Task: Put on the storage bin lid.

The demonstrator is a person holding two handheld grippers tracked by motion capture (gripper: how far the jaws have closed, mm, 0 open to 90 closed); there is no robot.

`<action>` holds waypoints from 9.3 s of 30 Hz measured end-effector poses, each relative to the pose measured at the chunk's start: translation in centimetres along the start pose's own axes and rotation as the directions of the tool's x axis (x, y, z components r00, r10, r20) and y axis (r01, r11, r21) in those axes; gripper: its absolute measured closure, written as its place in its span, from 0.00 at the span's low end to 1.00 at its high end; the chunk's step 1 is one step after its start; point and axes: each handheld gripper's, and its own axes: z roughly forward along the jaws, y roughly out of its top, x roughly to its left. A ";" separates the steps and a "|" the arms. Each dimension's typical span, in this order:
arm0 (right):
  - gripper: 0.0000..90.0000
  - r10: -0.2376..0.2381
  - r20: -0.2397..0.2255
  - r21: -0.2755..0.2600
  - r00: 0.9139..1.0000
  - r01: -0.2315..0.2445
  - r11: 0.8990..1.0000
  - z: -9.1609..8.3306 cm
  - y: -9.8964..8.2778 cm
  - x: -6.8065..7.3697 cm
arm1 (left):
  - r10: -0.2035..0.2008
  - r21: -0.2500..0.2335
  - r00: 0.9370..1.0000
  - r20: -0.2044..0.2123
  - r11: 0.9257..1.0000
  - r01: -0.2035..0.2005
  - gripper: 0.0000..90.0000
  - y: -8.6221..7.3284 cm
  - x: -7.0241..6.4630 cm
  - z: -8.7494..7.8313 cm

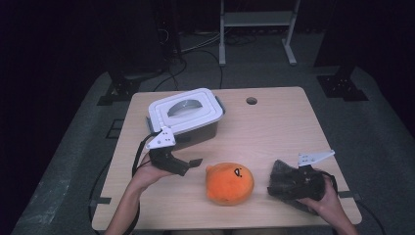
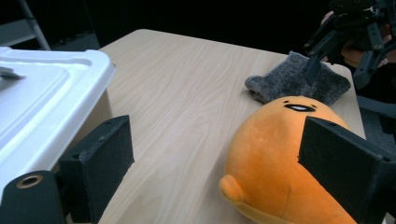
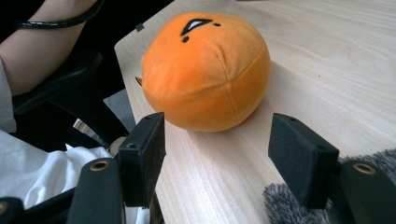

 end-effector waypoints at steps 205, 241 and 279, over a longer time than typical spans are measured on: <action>0.36 -0.002 -0.050 0.059 0.999 0.005 0.998 0.9 -0.1 -0.5 | 0.100 0.184 0.991 0.085 0.976 -0.114 0.74 5.5 12.0 4.5; 0.36 -0.004 -0.049 0.057 0.999 0.007 0.998 0.8 -0.2 -0.5 | 0.147 0.202 0.973 0.180 0.962 -0.182 0.74 6.7 9.7 7.5; 0.36 -0.006 -0.051 0.060 0.999 0.009 0.998 0.7 -0.2 -0.4 | 0.158 0.215 0.975 0.157 0.958 -0.189 0.62 7.7 8.8 9.2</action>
